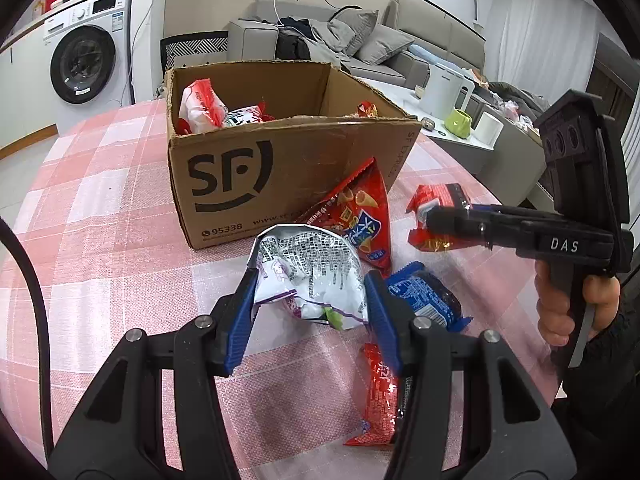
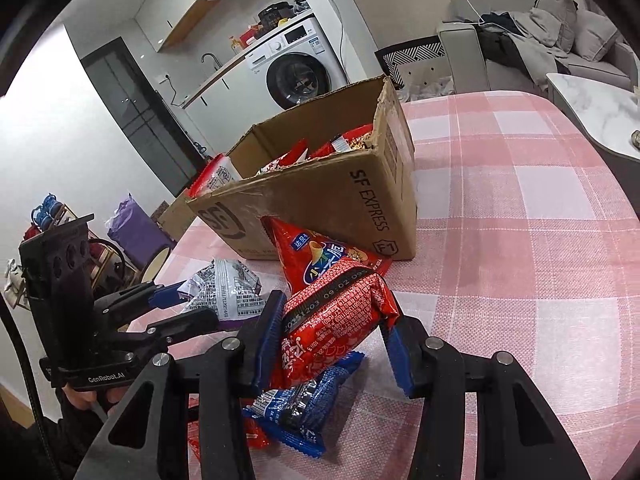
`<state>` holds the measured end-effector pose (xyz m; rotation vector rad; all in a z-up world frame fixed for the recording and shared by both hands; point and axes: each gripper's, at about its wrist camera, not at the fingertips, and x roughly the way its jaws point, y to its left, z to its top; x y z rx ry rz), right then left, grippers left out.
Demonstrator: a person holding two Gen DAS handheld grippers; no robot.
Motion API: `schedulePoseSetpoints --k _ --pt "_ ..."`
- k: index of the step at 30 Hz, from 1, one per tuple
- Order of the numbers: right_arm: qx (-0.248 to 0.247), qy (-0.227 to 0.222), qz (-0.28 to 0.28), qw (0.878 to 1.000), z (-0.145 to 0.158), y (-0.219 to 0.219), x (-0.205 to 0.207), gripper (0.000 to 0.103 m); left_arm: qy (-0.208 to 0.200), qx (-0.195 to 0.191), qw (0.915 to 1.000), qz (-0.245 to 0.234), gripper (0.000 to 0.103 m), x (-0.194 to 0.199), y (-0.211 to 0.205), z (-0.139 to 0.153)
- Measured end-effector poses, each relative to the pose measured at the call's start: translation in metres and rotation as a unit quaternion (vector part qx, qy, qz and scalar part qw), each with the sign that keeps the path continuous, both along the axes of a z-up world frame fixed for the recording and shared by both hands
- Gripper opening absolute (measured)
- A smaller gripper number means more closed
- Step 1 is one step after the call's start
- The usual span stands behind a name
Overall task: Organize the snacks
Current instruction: 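Lift the silver bag with the left tool while the right tool lifts the red pack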
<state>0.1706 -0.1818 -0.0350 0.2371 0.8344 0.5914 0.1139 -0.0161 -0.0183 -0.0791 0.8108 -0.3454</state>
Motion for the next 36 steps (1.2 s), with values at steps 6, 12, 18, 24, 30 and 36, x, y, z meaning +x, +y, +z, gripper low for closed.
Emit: schedulePoseSetpoints --k 6,12,18,24,30,36 --pt "0.002 -0.001 -0.001 1.000 0.002 -0.002 0.000 0.047 -0.003 -0.004 1.0000 -0.008 0.050 -0.004 0.003 0.005" --pt "0.004 -0.005 0.000 1.000 0.004 -0.003 -0.002 0.047 -0.012 -0.006 0.9998 -0.013 0.050 -0.009 0.004 0.012" --pt "0.011 -0.019 0.001 1.000 0.015 -0.004 -0.007 0.047 -0.026 -0.014 0.9994 -0.015 0.050 -0.019 0.010 0.026" --pt "0.019 -0.033 -0.001 0.999 0.026 -0.006 -0.012 0.048 -0.048 -0.020 0.9986 -0.010 0.050 -0.032 0.013 0.044" --pt "0.023 -0.044 -0.003 0.999 0.036 -0.006 -0.017 0.048 -0.067 -0.029 0.9973 0.005 0.050 -0.040 0.025 0.062" --pt "0.023 -0.049 -0.003 0.999 0.040 -0.005 -0.020 0.048 -0.067 -0.031 0.9972 0.009 0.047 -0.044 0.034 0.069"
